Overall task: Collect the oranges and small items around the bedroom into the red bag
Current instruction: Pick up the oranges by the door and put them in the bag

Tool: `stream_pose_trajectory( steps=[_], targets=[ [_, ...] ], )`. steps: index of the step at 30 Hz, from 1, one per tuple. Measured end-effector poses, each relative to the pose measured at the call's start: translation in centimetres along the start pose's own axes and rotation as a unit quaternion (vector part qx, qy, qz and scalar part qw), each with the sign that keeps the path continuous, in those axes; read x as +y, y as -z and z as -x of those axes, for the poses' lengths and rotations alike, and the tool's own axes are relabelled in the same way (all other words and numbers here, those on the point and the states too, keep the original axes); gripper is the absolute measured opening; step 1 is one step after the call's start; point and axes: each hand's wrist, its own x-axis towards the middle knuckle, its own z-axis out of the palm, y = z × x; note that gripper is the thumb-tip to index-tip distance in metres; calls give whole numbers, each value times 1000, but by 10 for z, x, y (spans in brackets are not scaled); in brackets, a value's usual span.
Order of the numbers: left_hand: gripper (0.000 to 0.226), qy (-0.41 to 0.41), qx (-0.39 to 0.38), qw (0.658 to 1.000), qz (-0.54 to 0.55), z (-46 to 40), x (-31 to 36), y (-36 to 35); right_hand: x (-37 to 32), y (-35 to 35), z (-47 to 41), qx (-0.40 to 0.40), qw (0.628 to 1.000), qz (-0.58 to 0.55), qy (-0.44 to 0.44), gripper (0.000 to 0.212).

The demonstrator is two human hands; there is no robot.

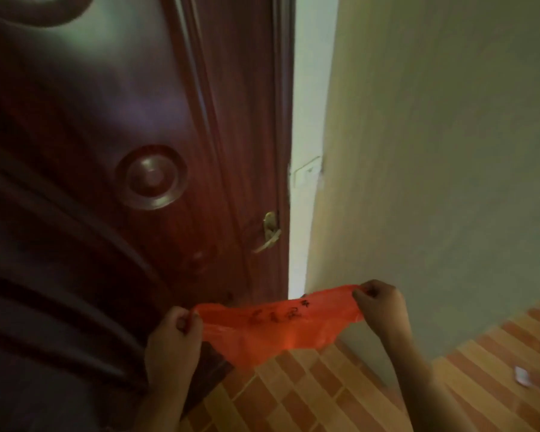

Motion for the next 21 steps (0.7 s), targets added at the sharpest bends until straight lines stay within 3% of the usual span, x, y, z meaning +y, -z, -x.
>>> stream_pose_trajectory(
  steps=[13,21],
  targets=[
    [13,-130,-208,960,136,-54,57,-86,15,54,66,166,978,26,-125,10],
    [27,-145,-300,935,122,-32,93,-152,73,71,67,178,963,25,-200,8]
  ],
)
